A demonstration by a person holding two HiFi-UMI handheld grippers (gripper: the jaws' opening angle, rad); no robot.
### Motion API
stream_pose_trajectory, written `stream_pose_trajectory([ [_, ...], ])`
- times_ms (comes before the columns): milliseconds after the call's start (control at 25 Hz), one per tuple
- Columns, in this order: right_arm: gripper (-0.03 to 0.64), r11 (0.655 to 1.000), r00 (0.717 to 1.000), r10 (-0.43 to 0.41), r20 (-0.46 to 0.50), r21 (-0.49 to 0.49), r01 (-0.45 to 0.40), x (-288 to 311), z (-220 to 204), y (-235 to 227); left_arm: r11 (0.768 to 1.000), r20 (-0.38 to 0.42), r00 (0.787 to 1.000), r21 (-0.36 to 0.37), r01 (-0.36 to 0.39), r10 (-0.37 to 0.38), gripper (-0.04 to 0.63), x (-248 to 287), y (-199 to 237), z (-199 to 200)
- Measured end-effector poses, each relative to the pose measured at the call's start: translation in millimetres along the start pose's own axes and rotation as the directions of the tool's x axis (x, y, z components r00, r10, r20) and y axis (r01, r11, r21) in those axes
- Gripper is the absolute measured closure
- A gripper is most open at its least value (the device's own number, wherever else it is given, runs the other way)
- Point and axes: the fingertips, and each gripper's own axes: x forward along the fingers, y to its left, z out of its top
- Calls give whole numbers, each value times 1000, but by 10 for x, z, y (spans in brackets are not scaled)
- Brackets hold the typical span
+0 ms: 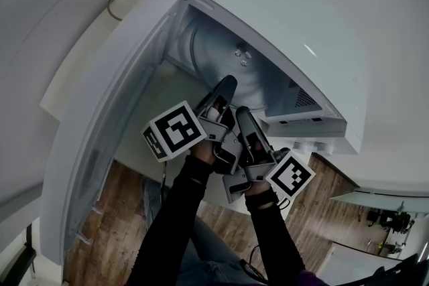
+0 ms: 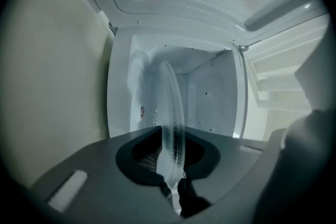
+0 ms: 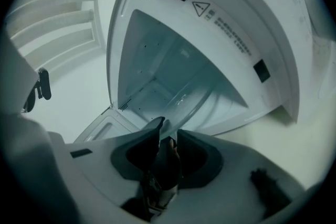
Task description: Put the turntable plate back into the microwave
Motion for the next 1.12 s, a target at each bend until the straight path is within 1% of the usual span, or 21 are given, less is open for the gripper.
stream_pose_trajectory([
  [120, 511, 1000, 1000, -8, 11, 15, 8, 47, 48, -32, 1000, -5, 1000, -6, -10, 10, 540, 85, 14, 21],
  [320, 512, 1000, 1000, -27, 5, -2, 27, 97, 77, -71, 999, -19, 999, -18, -35, 35, 537, 169, 66, 23],
  [680, 520, 999, 999, -19, 28, 29, 18, 132, 126, -156, 997, -31, 998, -45, -62, 61, 533, 248, 141, 18],
  [840, 523, 998, 999, -10, 41, 56, 8, 166, 128, -167, 997, -36, 997, -24, -73, 72, 529, 269, 143, 54],
  [960, 528, 999, 998, 4, 55, 52, -7, 181, 147, -143, 997, -43, 996, -16, -80, 79, 527, 276, 138, 63],
  [1120, 534, 997, 996, 17, 84, 79, -23, 165, 161, -143, 999, -55, 997, 4, -46, 46, 508, 287, 98, 60],
])
